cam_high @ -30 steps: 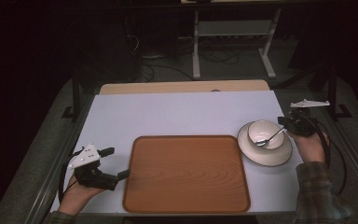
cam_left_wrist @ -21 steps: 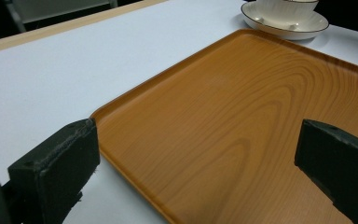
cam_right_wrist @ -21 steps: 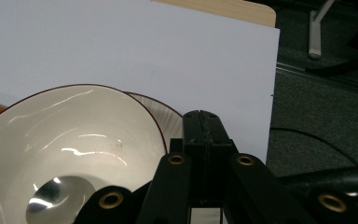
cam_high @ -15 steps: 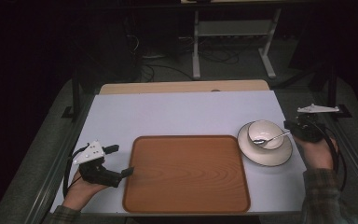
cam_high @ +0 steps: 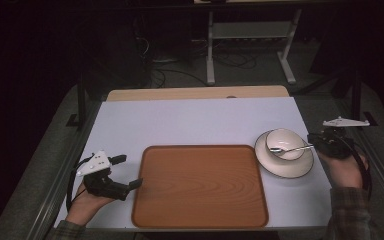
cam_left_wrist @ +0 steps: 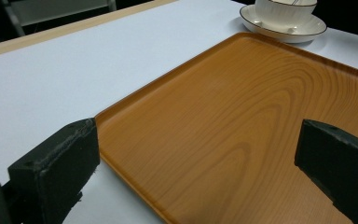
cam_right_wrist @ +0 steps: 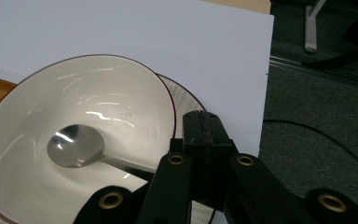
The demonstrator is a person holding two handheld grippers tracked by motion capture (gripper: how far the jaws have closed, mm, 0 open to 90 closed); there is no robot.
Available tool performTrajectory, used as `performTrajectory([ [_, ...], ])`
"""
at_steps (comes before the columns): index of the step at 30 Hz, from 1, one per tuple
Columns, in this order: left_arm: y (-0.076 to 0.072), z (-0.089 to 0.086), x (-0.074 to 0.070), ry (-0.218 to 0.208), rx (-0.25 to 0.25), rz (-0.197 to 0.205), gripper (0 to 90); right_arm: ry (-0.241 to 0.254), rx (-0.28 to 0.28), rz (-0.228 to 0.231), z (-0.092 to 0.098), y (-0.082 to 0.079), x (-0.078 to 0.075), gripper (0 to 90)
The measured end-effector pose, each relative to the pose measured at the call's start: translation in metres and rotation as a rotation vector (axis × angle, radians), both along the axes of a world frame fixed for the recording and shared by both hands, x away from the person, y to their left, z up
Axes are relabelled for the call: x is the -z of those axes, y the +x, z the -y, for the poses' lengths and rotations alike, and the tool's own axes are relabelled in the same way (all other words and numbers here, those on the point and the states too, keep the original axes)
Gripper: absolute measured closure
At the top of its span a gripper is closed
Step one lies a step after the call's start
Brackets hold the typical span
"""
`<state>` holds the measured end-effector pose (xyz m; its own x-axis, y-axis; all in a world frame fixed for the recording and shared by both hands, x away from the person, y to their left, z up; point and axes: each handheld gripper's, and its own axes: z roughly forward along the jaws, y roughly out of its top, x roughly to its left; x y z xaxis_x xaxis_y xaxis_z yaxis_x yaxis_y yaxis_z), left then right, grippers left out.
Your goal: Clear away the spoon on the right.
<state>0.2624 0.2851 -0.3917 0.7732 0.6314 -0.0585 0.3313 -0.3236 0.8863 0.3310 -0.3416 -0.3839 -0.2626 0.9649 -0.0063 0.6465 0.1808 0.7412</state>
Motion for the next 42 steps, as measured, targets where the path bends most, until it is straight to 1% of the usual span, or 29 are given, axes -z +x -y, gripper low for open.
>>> performTrajectory([
  [5, 0.000, -0.001, 0.000, -0.002, -0.001, -0.001, 0.0, -0.005, 0.004, -0.007, -0.001, -0.003, 0.001, 89.5],
  [9, 0.000, -0.001, 0.000, -0.002, -0.002, -0.001, 0.0, -0.001, 0.003, 0.006, -0.001, -0.003, 0.000, 89.5],
  [10, 0.000, -0.001, 0.000, -0.001, -0.002, -0.002, 0.0, 0.010, 0.013, 0.032, -0.002, -0.005, -0.003, 84.5],
  [12, 0.000, -0.001, 0.000, -0.001, -0.001, -0.003, 0.0, 0.029, 0.010, 0.044, -0.002, -0.006, -0.006, 75.2],
  [15, 0.000, -0.001, 0.001, -0.001, -0.001, -0.003, 0.0, 0.025, 0.007, 0.074, -0.006, -0.009, -0.012, 66.7],
  [16, 0.000, -0.001, 0.001, -0.001, -0.001, -0.003, 0.0, 0.025, 0.007, 0.074, -0.006, -0.009, -0.012, 66.7],
  [17, -0.001, -0.001, 0.001, 0.000, -0.001, -0.003, 0.0, 0.029, 0.005, 0.079, -0.008, -0.010, -0.014, 63.1],
  [18, -0.001, -0.001, 0.001, -0.001, -0.001, -0.004, 0.0, 0.036, 0.001, 0.087, -0.010, -0.012, -0.016, 56.1],
  [19, -0.001, 0.000, 0.001, 0.001, 0.000, -0.004, 0.0, 0.043, 0.022, 0.105, -0.014, -0.015, -0.019, 47.5],
  [20, -0.001, 0.000, 0.001, 0.000, 0.001, -0.004, 0.0, 0.045, 0.024, 0.104, -0.015, -0.017, -0.020, 45.2],
  [21, -0.001, 0.000, 0.001, 0.000, 0.001, -0.004, 0.0, 0.049, 0.022, 0.093, -0.017, -0.018, -0.021, 43.0],
  [22, -0.001, 0.000, 0.001, 0.000, 0.001, -0.004, 0.0, 0.049, 0.022, 0.093, -0.017, -0.018, -0.021, 43.0],
  [23, -0.001, 0.000, 0.001, -0.001, 0.001, -0.005, 0.0, 0.055, 0.027, 0.099, -0.019, -0.023, -0.023, 42.0],
  [27, -0.002, 0.001, 0.001, 0.001, 0.005, -0.002, 0.0, 0.062, 0.015, 0.100, -0.021, -0.031, -0.022, 44.9],
  [28, -0.002, 0.001, 0.000, 0.001, 0.005, -0.002, 0.0, 0.063, 0.009, 0.093, -0.021, -0.037, -0.021, 45.4],
  [31, -0.002, 0.001, 0.000, 0.001, 0.003, -0.003, 0.0, 0.065, 0.005, 0.086, -0.021, -0.042, -0.020, 45.4],
  [32, -0.002, 0.001, 0.000, 0.000, 0.003, -0.002, 0.0, 0.066, 0.002, 0.083, -0.020, -0.046, -0.019, 45.2],
  [33, -0.002, 0.001, 0.001, 0.001, 0.005, -0.002, 0.0, 0.072, 0.009, 0.076, -0.018, -0.051, -0.018, 43.5],
  [36, -0.002, 0.002, 0.001, 0.001, 0.006, -0.005, 0.0, 0.080, 0.026, 0.062, -0.014, -0.057, -0.014, 42.5],
  [38, -0.002, 0.002, 0.001, 0.001, 0.007, -0.005, 0.0, 0.083, 0.031, 0.056, -0.012, -0.059, -0.012, 42.7],
  [39, -0.002, 0.002, 0.001, 0.001, 0.006, -0.005, 0.0, 0.087, 0.038, 0.040, -0.010, -0.060, -0.008, 43.4],
  [41, -0.002, 0.002, 0.001, 0.001, 0.006, -0.005, 0.0, 0.087, 0.038, 0.033, -0.009, -0.061, -0.005, 43.4],
  [42, -0.002, 0.002, 0.001, 0.001, 0.006, -0.005, 0.0, 0.093, 0.046, 0.025, -0.007, -0.059, -0.002, 43.1],
])
